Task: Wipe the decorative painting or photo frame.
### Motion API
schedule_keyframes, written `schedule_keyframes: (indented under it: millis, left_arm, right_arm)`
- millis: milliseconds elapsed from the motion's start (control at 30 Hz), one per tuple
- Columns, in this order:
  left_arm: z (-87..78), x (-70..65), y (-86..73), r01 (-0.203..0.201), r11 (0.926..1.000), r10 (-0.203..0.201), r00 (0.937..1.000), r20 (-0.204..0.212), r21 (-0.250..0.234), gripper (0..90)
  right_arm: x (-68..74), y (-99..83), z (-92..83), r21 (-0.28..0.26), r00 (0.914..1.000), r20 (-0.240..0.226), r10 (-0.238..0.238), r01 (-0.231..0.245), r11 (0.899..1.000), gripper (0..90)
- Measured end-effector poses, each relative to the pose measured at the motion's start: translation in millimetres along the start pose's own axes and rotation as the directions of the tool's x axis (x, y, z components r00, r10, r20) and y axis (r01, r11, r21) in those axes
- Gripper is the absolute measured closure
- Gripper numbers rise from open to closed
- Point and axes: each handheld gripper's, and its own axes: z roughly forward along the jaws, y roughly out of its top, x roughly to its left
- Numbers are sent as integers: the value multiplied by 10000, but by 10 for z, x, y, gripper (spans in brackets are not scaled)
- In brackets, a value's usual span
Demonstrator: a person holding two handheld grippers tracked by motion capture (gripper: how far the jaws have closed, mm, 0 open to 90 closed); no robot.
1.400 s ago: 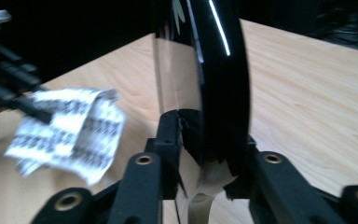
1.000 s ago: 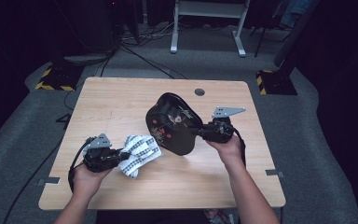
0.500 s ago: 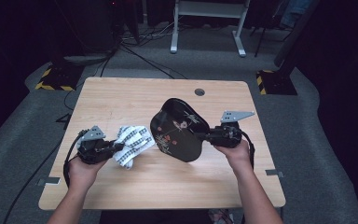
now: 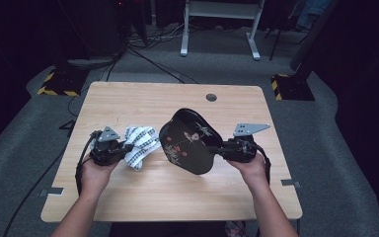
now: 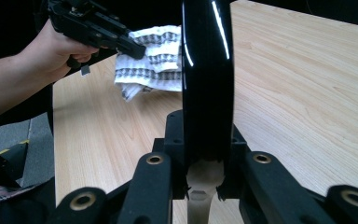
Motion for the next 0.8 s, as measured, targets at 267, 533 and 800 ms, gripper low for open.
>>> schedule_keyframes:
  millis: [267,533,800]
  left_arm:
    - [156,-139,96,-417,9979,434,9984,-358,488,755]
    - [312,-343,196,-905,9913,961,9938,-555,954,755]
    - [253,-482,344,-974,9948,960,9944,446,287,755]
  right_arm:
    - [41,-30,-2,-44,10000,43,55,-55,10000,788]
    - [66,-44,-4,-74,9999,1,103,-103,9999,787]
    - [70,-43,-1,-67,10000,9,91,-91,9999,787]
